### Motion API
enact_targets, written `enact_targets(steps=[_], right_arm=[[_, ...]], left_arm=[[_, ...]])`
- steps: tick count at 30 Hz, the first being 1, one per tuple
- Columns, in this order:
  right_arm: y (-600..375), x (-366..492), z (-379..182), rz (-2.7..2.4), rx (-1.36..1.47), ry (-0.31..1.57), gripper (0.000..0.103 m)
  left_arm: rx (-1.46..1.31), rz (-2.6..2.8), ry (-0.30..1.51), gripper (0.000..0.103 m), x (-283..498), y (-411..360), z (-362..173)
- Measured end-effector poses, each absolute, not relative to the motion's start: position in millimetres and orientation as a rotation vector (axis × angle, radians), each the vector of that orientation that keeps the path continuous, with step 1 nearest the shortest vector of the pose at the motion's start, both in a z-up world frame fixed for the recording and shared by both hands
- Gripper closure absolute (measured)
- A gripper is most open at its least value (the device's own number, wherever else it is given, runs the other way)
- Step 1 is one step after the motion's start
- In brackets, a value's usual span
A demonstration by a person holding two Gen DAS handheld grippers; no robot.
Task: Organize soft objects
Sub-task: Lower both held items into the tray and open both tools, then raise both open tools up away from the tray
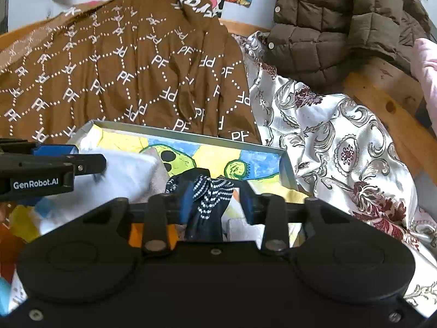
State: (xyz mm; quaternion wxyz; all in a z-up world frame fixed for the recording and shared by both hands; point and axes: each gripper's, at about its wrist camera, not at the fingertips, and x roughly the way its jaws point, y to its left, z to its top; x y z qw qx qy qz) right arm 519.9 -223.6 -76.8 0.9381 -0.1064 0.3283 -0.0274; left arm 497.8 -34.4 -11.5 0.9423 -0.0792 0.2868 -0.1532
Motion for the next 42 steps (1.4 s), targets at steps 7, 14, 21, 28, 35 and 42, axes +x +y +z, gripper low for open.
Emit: enact_targets(steps=[7,14,21,28,35,42], right_arm=[[-228.8,484.5,-53.4,-0.057,-0.165,0.624,0.054],[-241.7,439.4,-28.1,-0.049,-0.099,0.584,0.041],[-257.3,382.6,-2.4,-0.022,-0.033,0.536,0.025],[-262.8,320.4,16.5,0.012,-0.011,0.493,0.013],[-263.8,262.0,28.5,0.026,0.003,0.469,0.007],[-262.3,208.8,40.1,0.04,0.021,0.436,0.002]], left_arm=[[-0.134,-0.298,0.528,0.029,463.9,-30.2,4.0],[-0.071,-0.281,0.464,0.018,421.3,-27.3,26.3],[-0.071,-0.269,0.408,0.007,371.9,-20.5,44.3],[-0.018,-0.295,0.365,0.004,313.8,-17.5,55.0],[-0.018,-0.287,0.358,0.003,273.2,-15.7,70.6],[-0.012,-0.286,0.332,0.003,227.9,-15.4,80.1]])
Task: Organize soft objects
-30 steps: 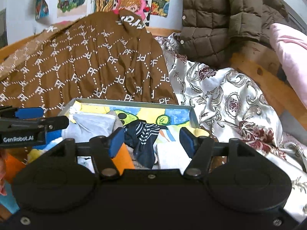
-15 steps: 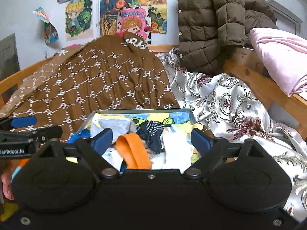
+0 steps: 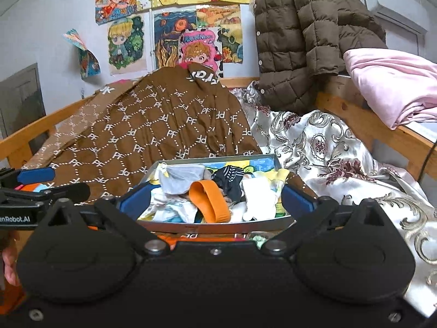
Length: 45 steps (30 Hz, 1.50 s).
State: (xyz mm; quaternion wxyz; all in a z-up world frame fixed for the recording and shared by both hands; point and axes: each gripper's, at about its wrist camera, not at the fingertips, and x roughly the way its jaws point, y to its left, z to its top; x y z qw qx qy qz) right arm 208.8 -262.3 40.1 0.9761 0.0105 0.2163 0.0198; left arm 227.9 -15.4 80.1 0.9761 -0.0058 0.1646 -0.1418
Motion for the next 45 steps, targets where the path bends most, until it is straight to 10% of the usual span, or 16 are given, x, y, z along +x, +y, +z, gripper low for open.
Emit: enact_targets(steps=[45], right_arm=[[-278.1,-18.6,-16.7,-0.034,0.131,0.432,0.001]], left_arm=[[-0.064,-0.11,0.42,0.001,51.5,-36.2,24.2]])
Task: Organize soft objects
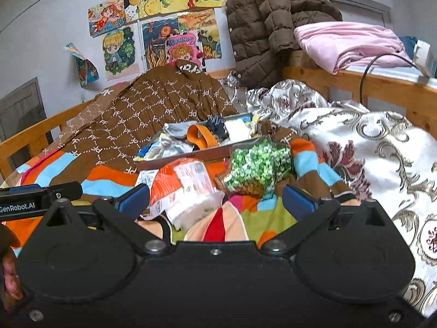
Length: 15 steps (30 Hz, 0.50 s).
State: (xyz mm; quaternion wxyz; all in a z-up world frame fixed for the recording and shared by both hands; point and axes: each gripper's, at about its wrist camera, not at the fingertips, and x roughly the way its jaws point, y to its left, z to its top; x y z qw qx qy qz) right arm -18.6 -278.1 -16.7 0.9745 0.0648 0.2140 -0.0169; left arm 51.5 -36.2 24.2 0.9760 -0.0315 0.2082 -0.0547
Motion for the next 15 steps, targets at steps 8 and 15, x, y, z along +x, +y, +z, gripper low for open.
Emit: enact_targets(steps=[8,15], right_arm=[[-275.1,-20.5,-25.6,-0.023,0.159,0.452,0.001],[-270.6,-20.6,-29.3,-0.019,0.151,0.449,0.001]], left_arm=[[-0.074,-0.09,0.434,0.001,49.7,-33.0,20.8],[-0.07,-0.085,0.444,0.001,48.5,-34.3,19.6]])
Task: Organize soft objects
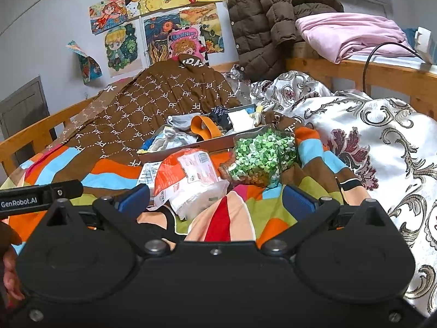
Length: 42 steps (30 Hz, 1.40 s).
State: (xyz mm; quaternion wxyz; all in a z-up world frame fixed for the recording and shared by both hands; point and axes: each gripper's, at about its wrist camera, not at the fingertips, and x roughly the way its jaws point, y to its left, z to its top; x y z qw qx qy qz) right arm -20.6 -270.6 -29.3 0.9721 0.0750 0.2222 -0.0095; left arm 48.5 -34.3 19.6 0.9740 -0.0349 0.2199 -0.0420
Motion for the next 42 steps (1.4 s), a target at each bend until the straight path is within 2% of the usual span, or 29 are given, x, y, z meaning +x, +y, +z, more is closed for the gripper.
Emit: enact_targets(steps=[42], right_arm=[[-273.8,-14.0,-32.5,0.0,0.144,0.454,0.001]], left_arm=[[-0.067,-0.071,0.457,0.001,46.4,-33.4,14.4]])
